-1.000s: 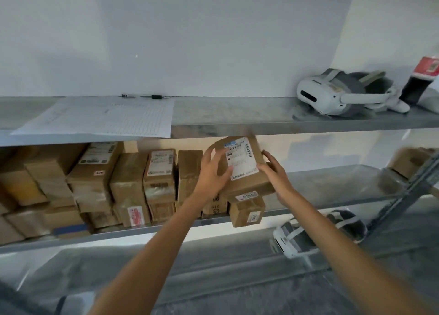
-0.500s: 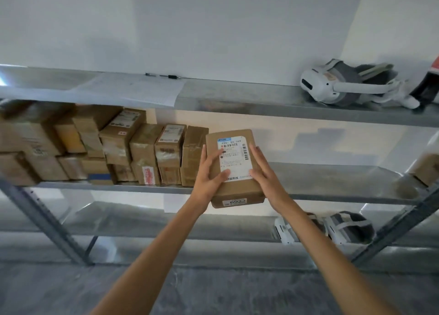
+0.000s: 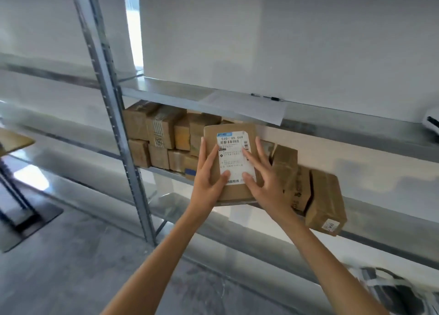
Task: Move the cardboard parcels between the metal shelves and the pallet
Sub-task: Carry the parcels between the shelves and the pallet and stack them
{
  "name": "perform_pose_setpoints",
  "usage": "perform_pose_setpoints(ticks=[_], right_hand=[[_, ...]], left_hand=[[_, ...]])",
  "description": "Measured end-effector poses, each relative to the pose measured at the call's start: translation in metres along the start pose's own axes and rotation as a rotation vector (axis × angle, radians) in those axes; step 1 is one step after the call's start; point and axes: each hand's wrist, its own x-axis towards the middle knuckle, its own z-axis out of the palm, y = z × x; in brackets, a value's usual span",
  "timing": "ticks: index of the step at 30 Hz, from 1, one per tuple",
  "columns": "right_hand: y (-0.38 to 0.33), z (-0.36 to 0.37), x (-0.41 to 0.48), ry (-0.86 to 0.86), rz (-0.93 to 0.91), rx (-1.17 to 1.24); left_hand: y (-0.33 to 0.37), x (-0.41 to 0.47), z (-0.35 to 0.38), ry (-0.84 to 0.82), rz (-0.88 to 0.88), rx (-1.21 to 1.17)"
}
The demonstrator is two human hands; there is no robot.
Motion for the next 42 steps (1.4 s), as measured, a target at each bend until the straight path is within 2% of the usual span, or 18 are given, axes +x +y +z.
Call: perform_pose_setpoints(ticks=[8, 15, 21, 29, 37, 42], right_hand=[[-0.063, 0.163, 0.060, -0.082, -0.210, 0.144], [-0.106, 0.276, 0.089, -0.228, -0.319, 0.253], [-0.118, 0.356, 0.123, -0.332, -0.304, 0.364], [-0.122, 0.455, 0.199, -0.461, -0.390, 0.473], [-0.127, 0.543, 0.268, -0.568, -0.452, 0.581], [-0.138, 0.600, 0.287, -0.641, -0.428, 0.599]], left_hand=[[0.000, -0.008, -0.181, 0.224, 0.053, 0.189], [-0.010, -0.034, -0.295, 0.387, 0.022, 0.307], [-0.030, -0.034, -0.362, 0.509, -0.025, 0.444], [-0.061, 0.003, -0.435, 0.673, -0.081, 0.539], [-0.095, 0.042, -0.500, 0.793, -0.138, 0.629], [-0.113, 0.047, -0.551, 0.836, -0.220, 0.680]])
